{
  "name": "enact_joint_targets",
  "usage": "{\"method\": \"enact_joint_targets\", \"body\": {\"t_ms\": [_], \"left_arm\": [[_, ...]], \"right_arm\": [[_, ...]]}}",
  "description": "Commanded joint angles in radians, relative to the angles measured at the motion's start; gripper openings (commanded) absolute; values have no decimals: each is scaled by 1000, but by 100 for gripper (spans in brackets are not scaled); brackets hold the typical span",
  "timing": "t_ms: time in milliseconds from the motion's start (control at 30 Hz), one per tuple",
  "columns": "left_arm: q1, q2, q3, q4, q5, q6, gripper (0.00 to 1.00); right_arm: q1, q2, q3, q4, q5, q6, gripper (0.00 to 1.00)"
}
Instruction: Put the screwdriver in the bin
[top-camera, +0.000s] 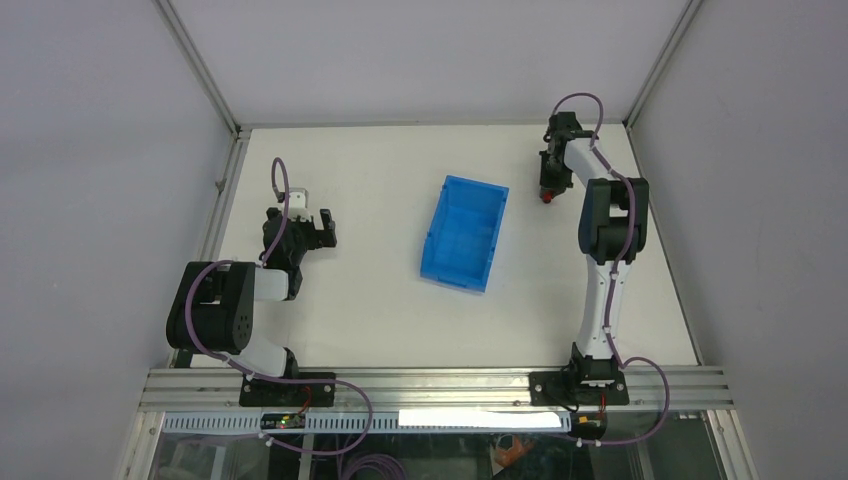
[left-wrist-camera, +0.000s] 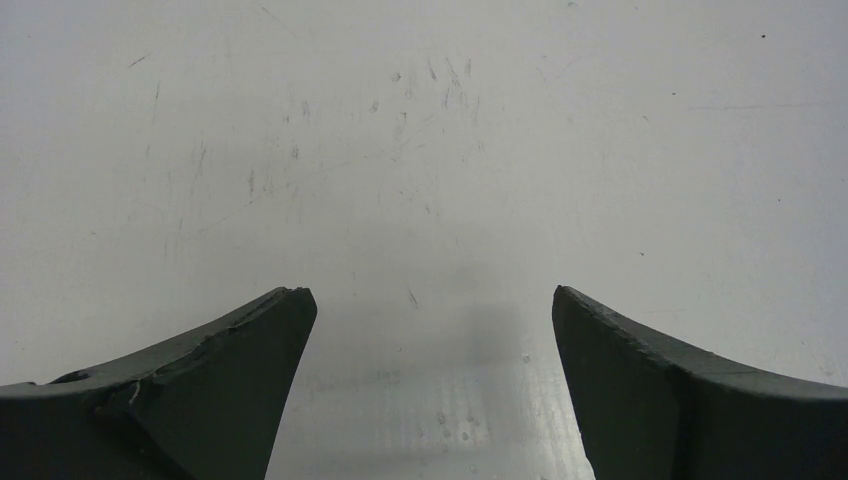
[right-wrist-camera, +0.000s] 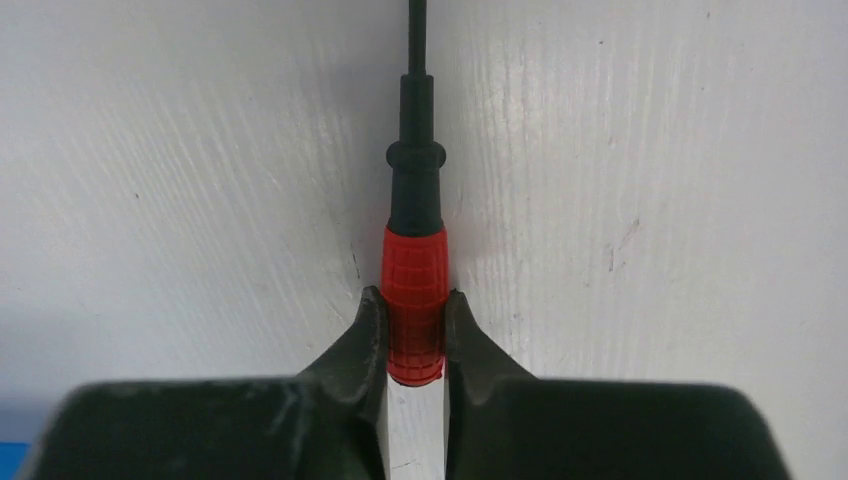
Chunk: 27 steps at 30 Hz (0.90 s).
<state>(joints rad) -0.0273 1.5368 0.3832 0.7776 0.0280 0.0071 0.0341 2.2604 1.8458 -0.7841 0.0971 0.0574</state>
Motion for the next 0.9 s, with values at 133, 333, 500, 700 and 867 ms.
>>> {"method": "enact_joint_targets", "body": {"t_ms": [133,333,500,700,867], "left_arm": [[-9,-29,-1,28,8,-19,99],[-10,-30,-1,28,9,-19,99],[-10,-30,-1,28,7,-19,99],[-9,-30,-1,28,9,-19,99],[-9,-29,-1,28,7,-19,99]], "right_arm": [[8,-153,38,-81,-15,43,0],[37,-365,-27,-208,74,108,0],[76,-515,-58,-294,104,161,0],[242,-662,-61,-323,211,185,0],[433,-710,-57,-305,228,190,1]]}}
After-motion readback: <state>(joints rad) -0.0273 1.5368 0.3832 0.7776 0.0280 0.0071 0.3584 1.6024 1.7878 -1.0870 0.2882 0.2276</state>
